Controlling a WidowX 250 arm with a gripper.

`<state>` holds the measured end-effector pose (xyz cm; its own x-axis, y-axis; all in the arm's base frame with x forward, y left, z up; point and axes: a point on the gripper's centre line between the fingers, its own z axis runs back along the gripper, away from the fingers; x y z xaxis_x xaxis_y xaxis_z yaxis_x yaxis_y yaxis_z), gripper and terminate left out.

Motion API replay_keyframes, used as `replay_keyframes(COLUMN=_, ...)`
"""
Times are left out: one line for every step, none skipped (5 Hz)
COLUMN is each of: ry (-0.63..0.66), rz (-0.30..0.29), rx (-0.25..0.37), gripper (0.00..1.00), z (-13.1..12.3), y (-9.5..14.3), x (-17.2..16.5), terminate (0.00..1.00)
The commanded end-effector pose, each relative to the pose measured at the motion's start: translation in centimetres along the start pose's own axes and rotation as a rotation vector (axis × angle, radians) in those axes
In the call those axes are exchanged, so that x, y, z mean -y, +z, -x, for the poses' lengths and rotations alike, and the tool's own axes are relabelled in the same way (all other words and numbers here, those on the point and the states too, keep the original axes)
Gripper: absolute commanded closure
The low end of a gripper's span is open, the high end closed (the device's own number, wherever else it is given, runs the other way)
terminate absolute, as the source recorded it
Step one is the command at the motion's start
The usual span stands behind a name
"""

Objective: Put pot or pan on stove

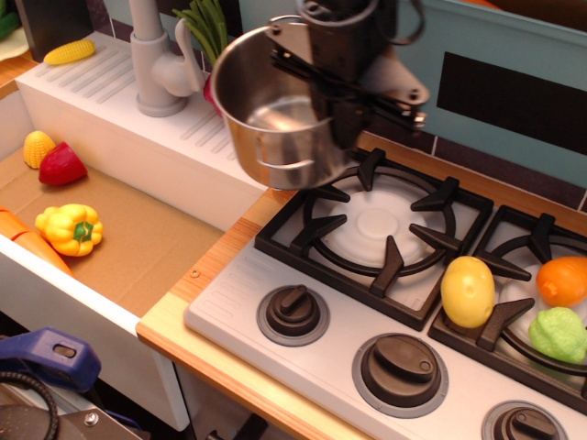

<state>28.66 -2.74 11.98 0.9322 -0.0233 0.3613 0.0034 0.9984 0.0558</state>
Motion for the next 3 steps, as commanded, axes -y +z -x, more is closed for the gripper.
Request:
replay_keyframes(ry=0.07, rz=0.075, rx=0.063, gripper=1.0, z=-1.8, y=0.1, x=3.1, terminate=0.0)
replay_keyframes(ry=0.093, rz=0.132, rx=0.084, gripper=0.0, z=-2.1, y=-0.5, x=4.4, terminate=0.0)
replay_keyframes(ry=0.106, rz=0.198, rx=0.098, gripper=0.0, z=-2.2, y=-1.5, x=4.3, terminate=1.0)
